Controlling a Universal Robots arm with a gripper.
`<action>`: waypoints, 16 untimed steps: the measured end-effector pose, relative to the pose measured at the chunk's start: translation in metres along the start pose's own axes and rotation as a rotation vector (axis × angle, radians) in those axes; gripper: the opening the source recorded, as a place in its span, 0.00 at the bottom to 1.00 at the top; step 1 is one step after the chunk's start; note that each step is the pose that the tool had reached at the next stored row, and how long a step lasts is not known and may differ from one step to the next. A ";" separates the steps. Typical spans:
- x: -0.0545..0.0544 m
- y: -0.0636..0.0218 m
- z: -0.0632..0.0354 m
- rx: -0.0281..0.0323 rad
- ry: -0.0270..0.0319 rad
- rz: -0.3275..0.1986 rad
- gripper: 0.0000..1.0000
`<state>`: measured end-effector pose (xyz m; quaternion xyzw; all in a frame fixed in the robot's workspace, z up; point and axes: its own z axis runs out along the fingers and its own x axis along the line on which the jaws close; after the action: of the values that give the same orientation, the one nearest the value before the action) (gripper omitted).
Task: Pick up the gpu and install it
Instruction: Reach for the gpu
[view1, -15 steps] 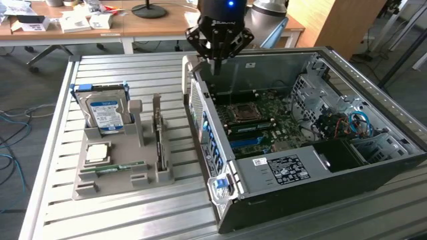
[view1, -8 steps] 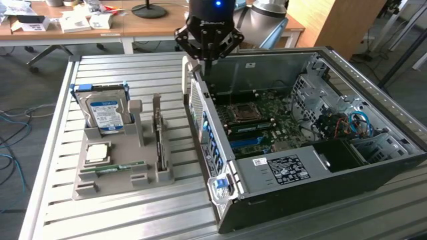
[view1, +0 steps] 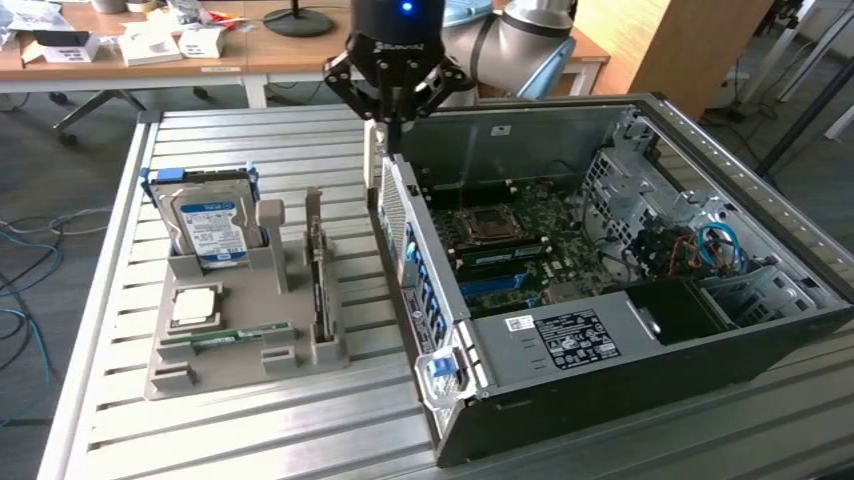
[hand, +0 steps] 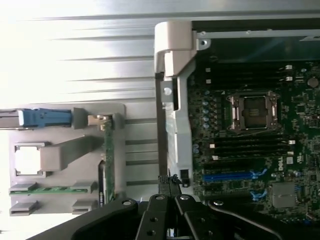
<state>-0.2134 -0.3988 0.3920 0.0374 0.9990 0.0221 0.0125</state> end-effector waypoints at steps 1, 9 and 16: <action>0.003 -0.0002 0.0000 0.0000 0.0000 0.000 0.11; 0.025 -0.0019 -0.0001 0.0000 0.0000 0.000 0.11; 0.039 -0.0030 -0.0002 0.0001 0.0000 0.000 0.11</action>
<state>-0.2530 -0.3989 0.3912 0.0374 0.9990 0.0221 0.0125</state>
